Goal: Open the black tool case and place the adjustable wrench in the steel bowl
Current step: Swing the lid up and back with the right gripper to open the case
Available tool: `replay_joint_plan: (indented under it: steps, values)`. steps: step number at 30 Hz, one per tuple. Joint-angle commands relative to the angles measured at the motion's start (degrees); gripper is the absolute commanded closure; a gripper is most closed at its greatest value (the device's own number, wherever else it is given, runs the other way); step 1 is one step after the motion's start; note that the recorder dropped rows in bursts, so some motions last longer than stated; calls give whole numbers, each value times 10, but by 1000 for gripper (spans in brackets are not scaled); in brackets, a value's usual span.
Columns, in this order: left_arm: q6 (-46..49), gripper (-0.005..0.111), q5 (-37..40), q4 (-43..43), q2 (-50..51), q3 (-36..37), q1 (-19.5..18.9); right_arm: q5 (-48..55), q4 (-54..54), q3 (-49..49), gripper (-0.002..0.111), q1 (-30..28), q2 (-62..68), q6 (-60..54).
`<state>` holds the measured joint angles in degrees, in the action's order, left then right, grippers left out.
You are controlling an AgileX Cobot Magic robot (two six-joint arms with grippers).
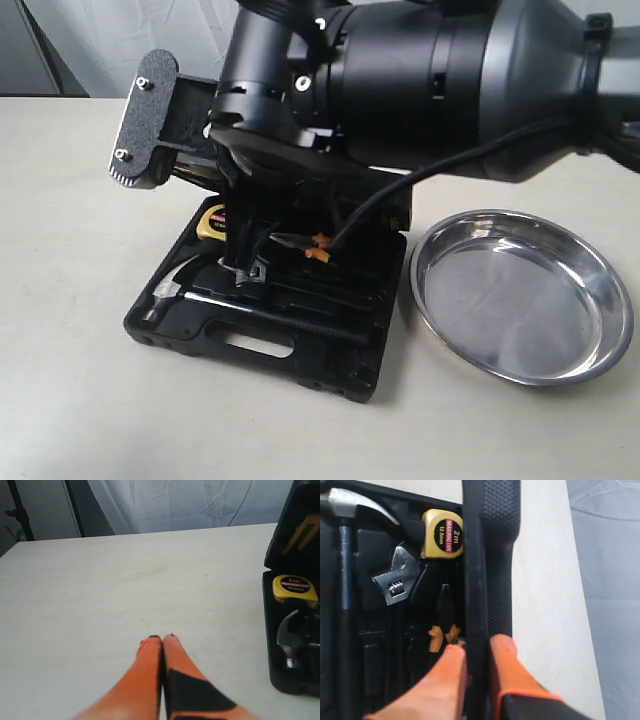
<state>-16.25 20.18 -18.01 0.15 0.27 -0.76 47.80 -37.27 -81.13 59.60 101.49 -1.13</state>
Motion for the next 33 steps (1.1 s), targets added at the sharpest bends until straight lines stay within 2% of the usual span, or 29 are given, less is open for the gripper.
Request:
replay_joint_plan:
  steps: [1, 7, 12, 18, 24, 33]
  values:
    - [-1, 107, -5, -3, -1, -3, -2, -40, 42, -3, 109, -3, -18, 18]
    - [-1, 107, -5, -3, -1, -3, -2, -51, 102, -3, 109, -3, -41, 18]
    - [-1, 107, -5, -3, -1, -3, -2, -51, 52, -3, 109, -9, -62, 30]
    - [-1, 107, -5, -3, -1, -3, -2, -72, 44, -3, 109, -89, -57, 31]
    - [-1, 107, -5, -3, -1, -3, -2, -141, 44, -3, 109, -168, -16, -8]
    - [-1, 107, -5, -3, -1, -3, -2, -188, 50, -3, 109, -196, 47, -44]
